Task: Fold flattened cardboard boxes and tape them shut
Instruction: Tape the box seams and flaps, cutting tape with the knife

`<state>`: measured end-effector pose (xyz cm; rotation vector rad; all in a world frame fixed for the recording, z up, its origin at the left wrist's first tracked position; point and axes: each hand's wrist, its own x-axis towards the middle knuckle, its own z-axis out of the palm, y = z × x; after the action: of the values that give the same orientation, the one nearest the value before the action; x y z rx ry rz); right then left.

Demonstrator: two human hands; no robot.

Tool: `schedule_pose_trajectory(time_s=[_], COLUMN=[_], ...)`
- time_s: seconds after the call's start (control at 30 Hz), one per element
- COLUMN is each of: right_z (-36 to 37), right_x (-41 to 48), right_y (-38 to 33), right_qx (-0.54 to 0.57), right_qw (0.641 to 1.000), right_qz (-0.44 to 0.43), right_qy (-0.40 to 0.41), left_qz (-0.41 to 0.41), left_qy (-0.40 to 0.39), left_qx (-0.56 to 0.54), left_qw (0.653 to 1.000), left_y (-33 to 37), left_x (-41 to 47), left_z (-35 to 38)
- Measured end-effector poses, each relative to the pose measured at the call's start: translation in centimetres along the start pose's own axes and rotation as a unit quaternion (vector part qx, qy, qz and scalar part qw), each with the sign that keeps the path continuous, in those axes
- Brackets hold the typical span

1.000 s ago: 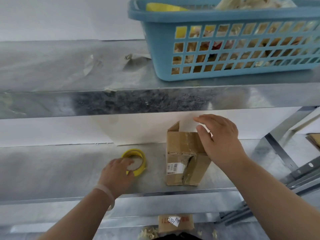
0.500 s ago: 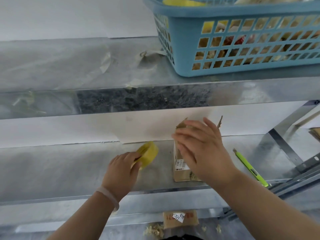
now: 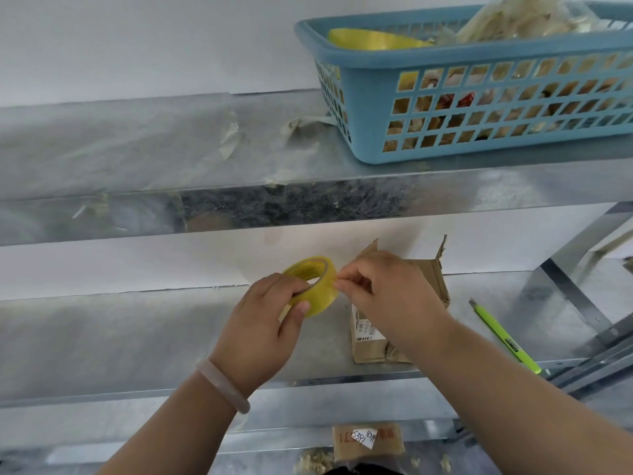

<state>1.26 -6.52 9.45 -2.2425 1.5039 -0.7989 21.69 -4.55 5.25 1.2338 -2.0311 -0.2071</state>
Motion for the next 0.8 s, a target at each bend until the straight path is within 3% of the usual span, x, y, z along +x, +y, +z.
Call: schedule_pose_trajectory(time_s=[0.17, 0.27, 0.37, 0.43, 0.5, 0.57, 0.63, 0.7, 0.8], right_z=[-0.7, -1.6, -2.4, -2.5, -2.8, -3.5, -4.4, -5.1, -5.5], right_x=[-0.1, -0.4, -0.9, -1.1, -1.2, -1.3, -1.4, -1.4, -1.6], right_y=[0.1, 0.0, -0.3, -0.5, -0.6, -0.4, 0.1, 0.6, 1.1], right_qx=[-0.032, 0.025, 0.070, 0.156, 0.316, 0.463, 0.547, 0.585, 0.596], right_qw=[0.999, 0.998, 0.993, 0.979, 0.932, 0.857, 0.796, 0.763, 0.752], right_qz=[-0.009, 0.046, 0.092, 0.128, 0.178, 0.226, 0.256, 0.271, 0.273], right_qy=[-0.020, -0.025, -0.033, -0.029, -0.012, 0.012, 0.034, 0.048, 0.069], left_qz=[-0.009, -0.014, -0.086, -0.116, -0.089, -0.064, -0.075, -0.074, -0.056], left_qy=[-0.008, -0.003, -0.012, -0.025, -0.035, -0.049, -0.074, -0.104, -0.100], left_qx=[0.053, 0.116, 0.181, 0.201, 0.155, 0.024, -0.116, -0.195, -0.187], left_qw=[0.999, 0.993, 0.980, 0.972, 0.983, 0.996, 0.988, 0.973, 0.976], left_y=[1.0, 1.2, 1.3, 1.3, 1.1, 0.7, 0.6, 0.9, 1.8], left_x=[1.2, 2.0, 2.6, 2.9, 3.0, 3.2, 3.3, 3.4, 3.7], left_z=[-1.0, -1.3, -1.6, -1.5, -1.3, -1.5, -2.1, -2.6, -2.8])
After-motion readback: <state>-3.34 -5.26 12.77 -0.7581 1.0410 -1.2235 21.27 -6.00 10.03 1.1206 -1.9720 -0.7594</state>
